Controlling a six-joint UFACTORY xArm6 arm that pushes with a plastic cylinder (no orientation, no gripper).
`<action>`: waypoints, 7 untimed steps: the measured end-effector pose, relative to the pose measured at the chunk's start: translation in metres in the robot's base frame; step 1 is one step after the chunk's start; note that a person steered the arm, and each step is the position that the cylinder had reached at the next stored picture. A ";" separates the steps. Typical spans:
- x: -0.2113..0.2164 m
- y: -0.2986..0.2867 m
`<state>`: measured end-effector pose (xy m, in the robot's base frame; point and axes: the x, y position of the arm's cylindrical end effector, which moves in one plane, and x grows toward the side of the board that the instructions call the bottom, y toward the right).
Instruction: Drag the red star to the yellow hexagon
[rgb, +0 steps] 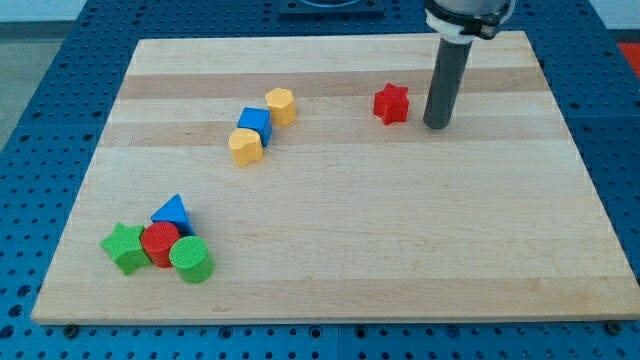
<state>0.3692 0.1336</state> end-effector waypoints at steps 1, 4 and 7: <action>-0.014 -0.007; -0.024 -0.072; -0.027 -0.126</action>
<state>0.3426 0.0078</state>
